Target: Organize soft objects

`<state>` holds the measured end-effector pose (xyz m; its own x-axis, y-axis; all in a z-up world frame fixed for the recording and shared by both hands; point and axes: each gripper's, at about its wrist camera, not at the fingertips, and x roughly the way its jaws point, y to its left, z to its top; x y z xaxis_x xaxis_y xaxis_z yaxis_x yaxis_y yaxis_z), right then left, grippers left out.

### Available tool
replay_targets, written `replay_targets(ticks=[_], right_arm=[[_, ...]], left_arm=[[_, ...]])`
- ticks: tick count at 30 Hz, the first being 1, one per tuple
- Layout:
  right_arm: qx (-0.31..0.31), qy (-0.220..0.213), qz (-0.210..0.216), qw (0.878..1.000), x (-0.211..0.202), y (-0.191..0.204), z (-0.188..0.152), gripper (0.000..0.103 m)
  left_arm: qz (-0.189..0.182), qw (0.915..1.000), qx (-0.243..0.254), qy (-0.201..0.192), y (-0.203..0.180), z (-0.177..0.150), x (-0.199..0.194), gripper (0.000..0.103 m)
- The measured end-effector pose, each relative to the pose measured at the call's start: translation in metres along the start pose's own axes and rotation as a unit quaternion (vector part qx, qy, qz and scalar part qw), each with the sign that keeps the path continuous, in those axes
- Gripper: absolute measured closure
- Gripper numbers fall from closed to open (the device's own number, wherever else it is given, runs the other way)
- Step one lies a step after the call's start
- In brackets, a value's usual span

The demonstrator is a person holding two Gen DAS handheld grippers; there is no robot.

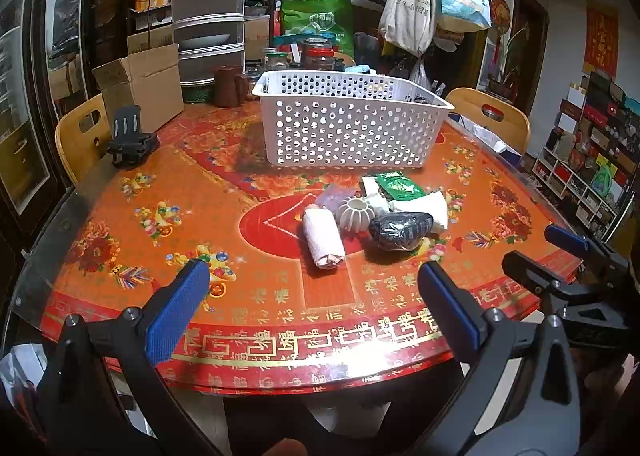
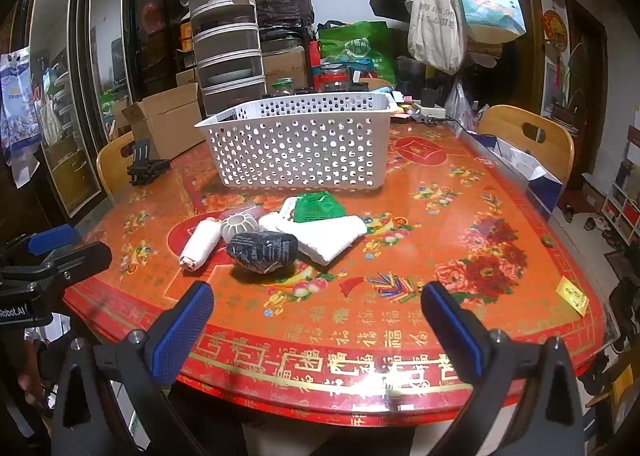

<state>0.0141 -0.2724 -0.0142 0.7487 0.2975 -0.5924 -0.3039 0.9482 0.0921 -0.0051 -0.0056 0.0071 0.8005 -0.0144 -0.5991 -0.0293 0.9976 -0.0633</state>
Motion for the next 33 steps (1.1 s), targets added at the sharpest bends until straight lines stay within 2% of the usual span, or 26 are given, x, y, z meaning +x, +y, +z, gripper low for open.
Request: replay_targets(ticks=[33], right_arm=[[-0.001,0.006,-0.007,1.0,0.0002,0.0004,-0.0005,0.0]], left_arm=[[-0.002,1.0,-0.003,-0.004,-0.0002,0.0002,-0.0065,0.0]])
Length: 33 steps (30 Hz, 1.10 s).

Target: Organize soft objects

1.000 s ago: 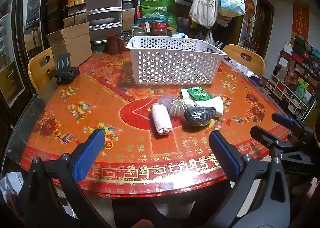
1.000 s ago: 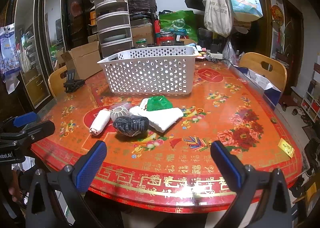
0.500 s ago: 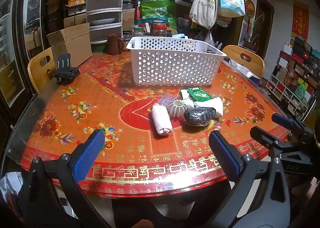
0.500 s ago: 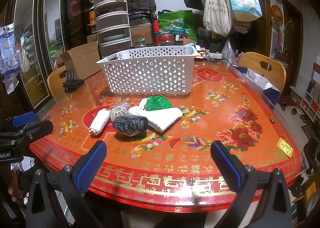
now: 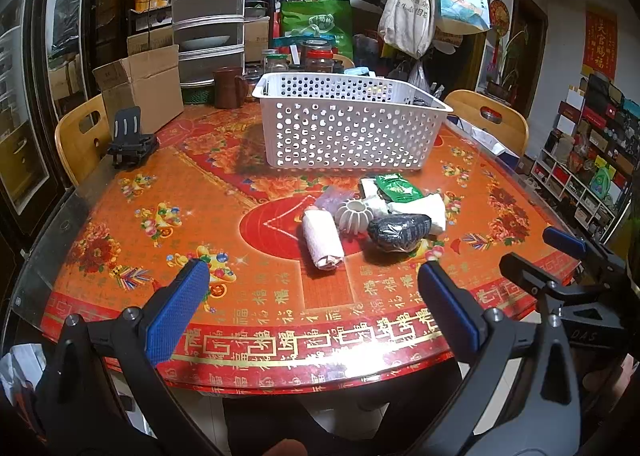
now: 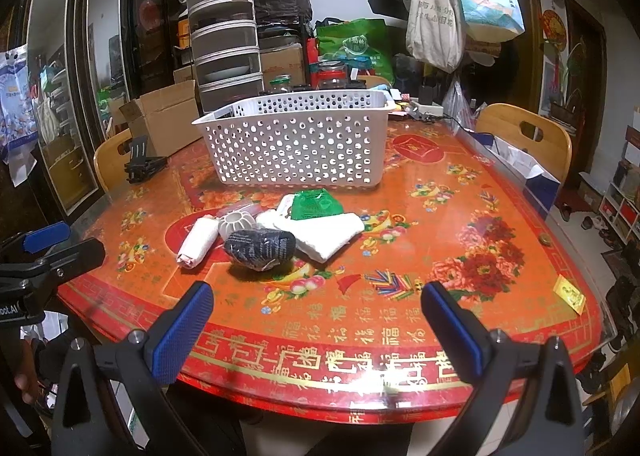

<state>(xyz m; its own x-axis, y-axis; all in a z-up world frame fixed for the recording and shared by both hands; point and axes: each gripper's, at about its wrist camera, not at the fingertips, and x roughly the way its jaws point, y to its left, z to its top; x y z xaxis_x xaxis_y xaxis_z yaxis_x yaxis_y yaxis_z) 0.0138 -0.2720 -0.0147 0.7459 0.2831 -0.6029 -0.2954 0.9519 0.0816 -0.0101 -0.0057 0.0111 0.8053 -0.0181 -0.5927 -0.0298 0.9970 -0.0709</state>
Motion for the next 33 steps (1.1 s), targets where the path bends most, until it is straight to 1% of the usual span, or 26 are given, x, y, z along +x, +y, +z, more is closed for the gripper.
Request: replay_targets(ticks=[31,33], right_arm=[[-0.001,0.004,-0.002,1.0,0.002,-0.002,-0.002,0.0],[0.0,0.006,-0.002,1.0,0.003,-0.003,-0.003,0.0]], left_arm=[[0.001,0.9999,-0.002,0.011,0.005,-0.004,0.01,0.0],[0.009,0.9999,0.002,0.009,0.004,-0.004,0.011,0.0]])
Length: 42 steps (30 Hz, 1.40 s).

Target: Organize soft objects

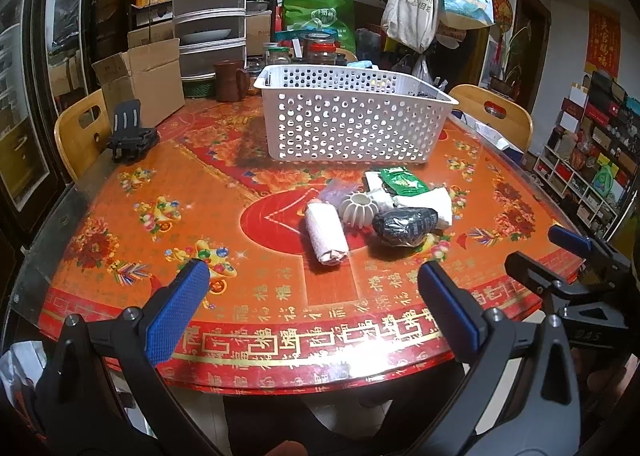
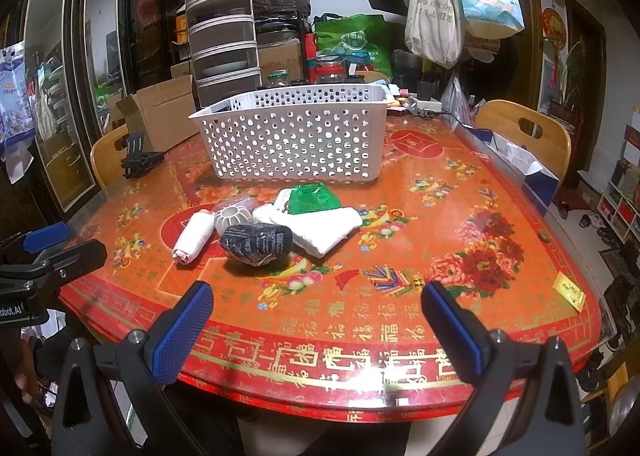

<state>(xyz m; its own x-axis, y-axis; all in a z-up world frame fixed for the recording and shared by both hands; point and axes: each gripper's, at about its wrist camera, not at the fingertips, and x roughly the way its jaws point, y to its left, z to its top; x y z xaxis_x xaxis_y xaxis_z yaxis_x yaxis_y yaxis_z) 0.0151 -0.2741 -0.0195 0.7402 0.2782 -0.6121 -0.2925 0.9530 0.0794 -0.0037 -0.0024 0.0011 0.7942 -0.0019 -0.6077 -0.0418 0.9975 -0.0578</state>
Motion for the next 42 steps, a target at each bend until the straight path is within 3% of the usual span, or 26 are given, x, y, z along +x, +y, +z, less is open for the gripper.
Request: replay_targets(ticks=[6,14,19,23,25,35,42], right_arm=[[0.002,0.011,0.0,1.0,0.009,-0.001,-0.001,0.0],[0.012,-0.001,0.02,1.0,0.031,-0.01,-0.006,0.0],[0.026,0.049,0.013,0.998,0.062,-0.016,-0.004,0.0],[0.052,0.078,0.033,0.995,0.083,-0.027,0.004,0.0],[0.044,0.084,0.022,0.995,0.094,-0.03,0.013,0.0],[0.037,0.092,0.032,0.995,0.118,-0.036,0.037,0.021],[0.028,0.111,0.047,0.992,0.135,-0.029,0.042,0.037]], left_arm=[[-0.008,0.9999,0.005,-0.01,-0.001,0.0,0.009,0.0],[-0.003,0.9992,0.016,0.036,-0.003,-0.005,0.052,0.0],[-0.035,0.9974,-0.008,0.062,0.004,-0.004,0.084,0.0],[-0.034,0.997,-0.003,0.07,0.004,0.003,0.104,0.0],[-0.035,0.9966,-0.001,0.075,0.003,0.006,0.114,0.0],[-0.038,0.9952,0.006,0.091,0.002,0.018,0.146,0.004],[-0.039,0.9945,0.01,0.097,0.002,0.018,0.154,0.025]])
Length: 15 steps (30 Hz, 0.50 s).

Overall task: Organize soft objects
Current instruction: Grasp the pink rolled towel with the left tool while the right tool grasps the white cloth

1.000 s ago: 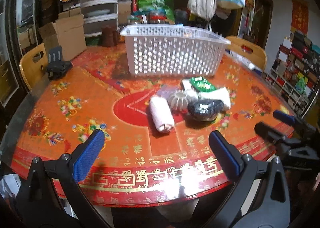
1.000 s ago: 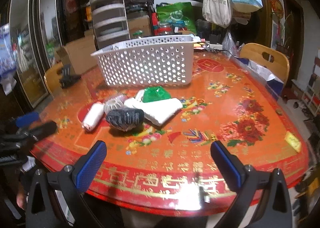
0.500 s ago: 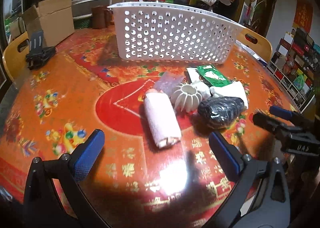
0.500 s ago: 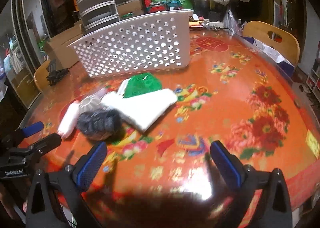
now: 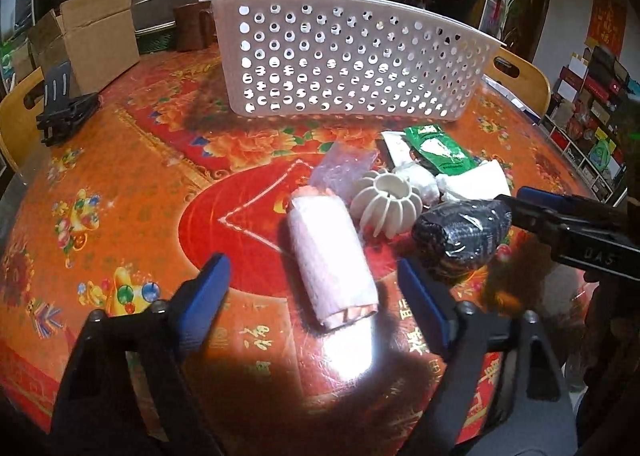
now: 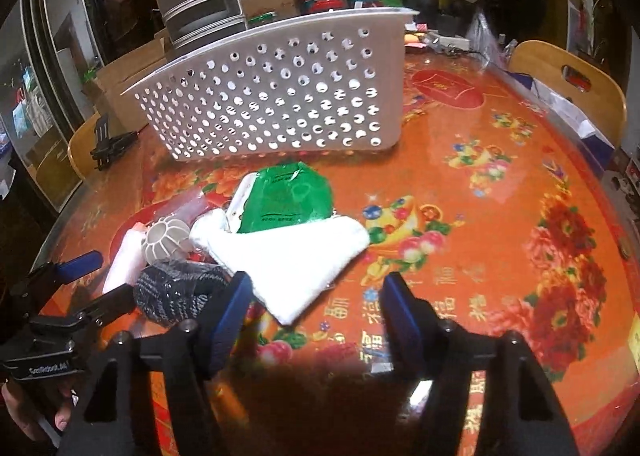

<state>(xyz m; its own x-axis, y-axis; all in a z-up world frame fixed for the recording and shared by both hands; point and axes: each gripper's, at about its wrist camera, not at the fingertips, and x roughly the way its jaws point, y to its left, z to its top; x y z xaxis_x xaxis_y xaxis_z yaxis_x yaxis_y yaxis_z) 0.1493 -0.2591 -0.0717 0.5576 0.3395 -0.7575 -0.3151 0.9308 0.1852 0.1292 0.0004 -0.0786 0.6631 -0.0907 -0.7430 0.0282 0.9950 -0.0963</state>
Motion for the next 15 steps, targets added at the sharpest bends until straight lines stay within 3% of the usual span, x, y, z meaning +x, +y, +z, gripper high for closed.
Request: replay_targets(ticks=[6,11,15], right_arm=[[-0.011,-0.003,-0.001,1.0,0.004,0.004,0.0,0.046],[-0.025,-0.005,0.001,1.0,0.005,0.01,-0.001,0.061],[-0.032,-0.011,0.006,0.999,0.005,0.013,-0.004,0.067]], left_arm=[[0.001,1.0,0.006,-0.002,-0.001,0.001,0.005,0.038],[0.004,0.9999,0.011,-0.006,-0.003,-0.001,0.004,0.049],[0.001,0.9999,0.013,-0.008,-0.004,-0.003,0.001,0.065]])
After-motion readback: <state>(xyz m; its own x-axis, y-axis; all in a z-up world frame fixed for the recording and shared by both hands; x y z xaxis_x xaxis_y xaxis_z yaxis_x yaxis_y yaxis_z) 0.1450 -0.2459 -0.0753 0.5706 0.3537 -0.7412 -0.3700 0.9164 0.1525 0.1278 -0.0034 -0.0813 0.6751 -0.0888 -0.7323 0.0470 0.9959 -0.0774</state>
